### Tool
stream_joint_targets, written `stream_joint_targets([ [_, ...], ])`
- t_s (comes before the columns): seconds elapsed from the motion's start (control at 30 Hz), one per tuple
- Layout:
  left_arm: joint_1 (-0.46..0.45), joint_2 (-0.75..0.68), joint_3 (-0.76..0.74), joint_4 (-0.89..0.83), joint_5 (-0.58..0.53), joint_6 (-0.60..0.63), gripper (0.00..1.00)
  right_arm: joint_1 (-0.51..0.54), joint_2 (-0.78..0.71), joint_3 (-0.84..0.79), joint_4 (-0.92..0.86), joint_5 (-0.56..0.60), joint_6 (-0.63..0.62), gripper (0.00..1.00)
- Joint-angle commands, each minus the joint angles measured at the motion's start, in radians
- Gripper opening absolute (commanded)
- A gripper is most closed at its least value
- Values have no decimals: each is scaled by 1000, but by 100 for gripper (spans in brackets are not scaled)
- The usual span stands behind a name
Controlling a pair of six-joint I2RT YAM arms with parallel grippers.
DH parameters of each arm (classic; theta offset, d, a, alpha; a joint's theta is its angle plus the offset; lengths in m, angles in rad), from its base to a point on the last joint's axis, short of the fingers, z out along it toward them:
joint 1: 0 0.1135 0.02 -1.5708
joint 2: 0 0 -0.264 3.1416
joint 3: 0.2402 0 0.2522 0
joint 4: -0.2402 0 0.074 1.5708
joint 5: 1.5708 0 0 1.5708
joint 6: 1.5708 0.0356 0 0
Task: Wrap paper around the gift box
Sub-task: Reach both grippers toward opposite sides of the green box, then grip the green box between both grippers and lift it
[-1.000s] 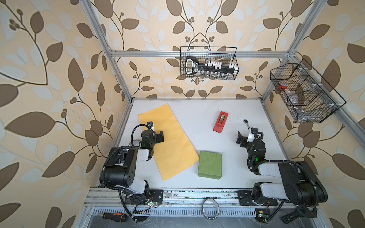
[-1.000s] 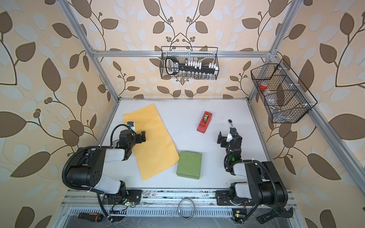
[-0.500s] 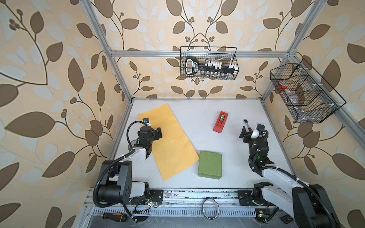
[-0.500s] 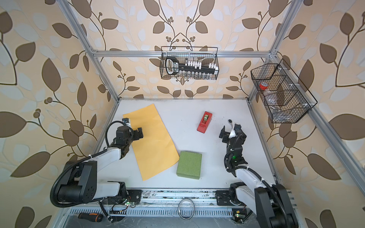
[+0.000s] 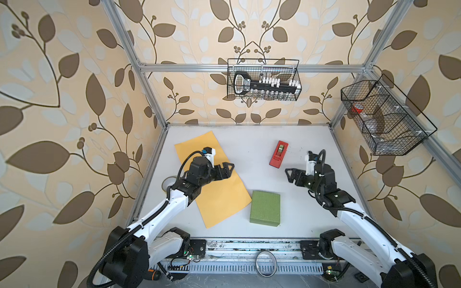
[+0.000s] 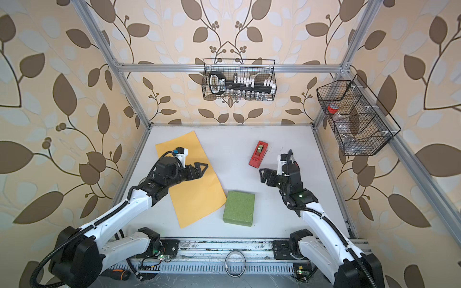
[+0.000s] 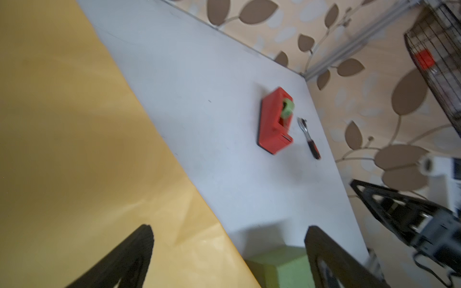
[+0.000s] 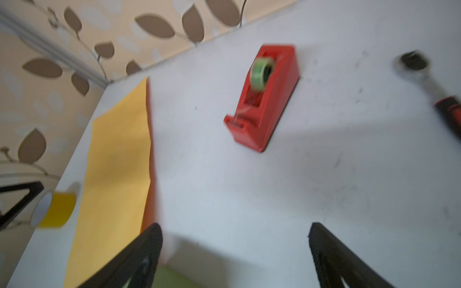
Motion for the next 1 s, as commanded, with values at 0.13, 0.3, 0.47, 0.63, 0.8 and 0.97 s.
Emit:
stream_joint_targets([
  [0.13,-193,-6,19,-214,207,-108,91,148,37,58,-347,-140,-20,93],
  [0.3,-304,21,-3,-198,260,-159,84,180,25,21,-364,-242,16,92],
  [0.47,-354,61,-15,-168,243,-179,82,189,6,-23,-334,-282,48,90],
  [0.63,-436,208,11,-87,228,-216,79,225,5,-95,-211,-334,112,87],
  [0.8,-465,303,24,-9,225,-255,77,225,32,-126,-171,-336,128,84],
  [0.97,-472,419,101,81,242,-288,74,188,24,-127,-146,-319,145,79],
])
